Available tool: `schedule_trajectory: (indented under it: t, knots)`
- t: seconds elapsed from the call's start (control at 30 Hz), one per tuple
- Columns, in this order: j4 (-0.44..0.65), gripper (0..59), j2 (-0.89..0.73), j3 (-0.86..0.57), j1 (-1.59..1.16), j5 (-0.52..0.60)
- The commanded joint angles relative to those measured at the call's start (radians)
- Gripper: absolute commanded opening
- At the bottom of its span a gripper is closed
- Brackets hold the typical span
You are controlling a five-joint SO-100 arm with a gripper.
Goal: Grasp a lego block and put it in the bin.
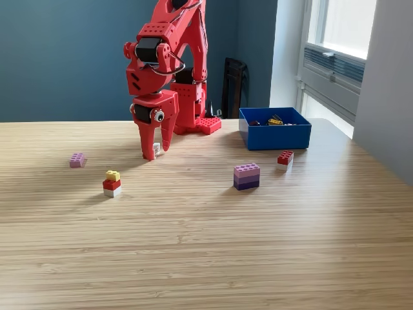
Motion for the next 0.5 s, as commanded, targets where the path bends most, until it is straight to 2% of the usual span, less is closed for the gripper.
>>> schedule_trajectory:
  t: [0.03, 0.17, 0.5]
  knots:
    - [-0.009, 22.8, 0.015, -0.012, 0.028, -0.028]
    - [-0.008, 23.7, 0.015, -0.052, 0.064, -0.058]
    - [-0.008, 23.1, 0.015, -0.018, 0.080, -0.091]
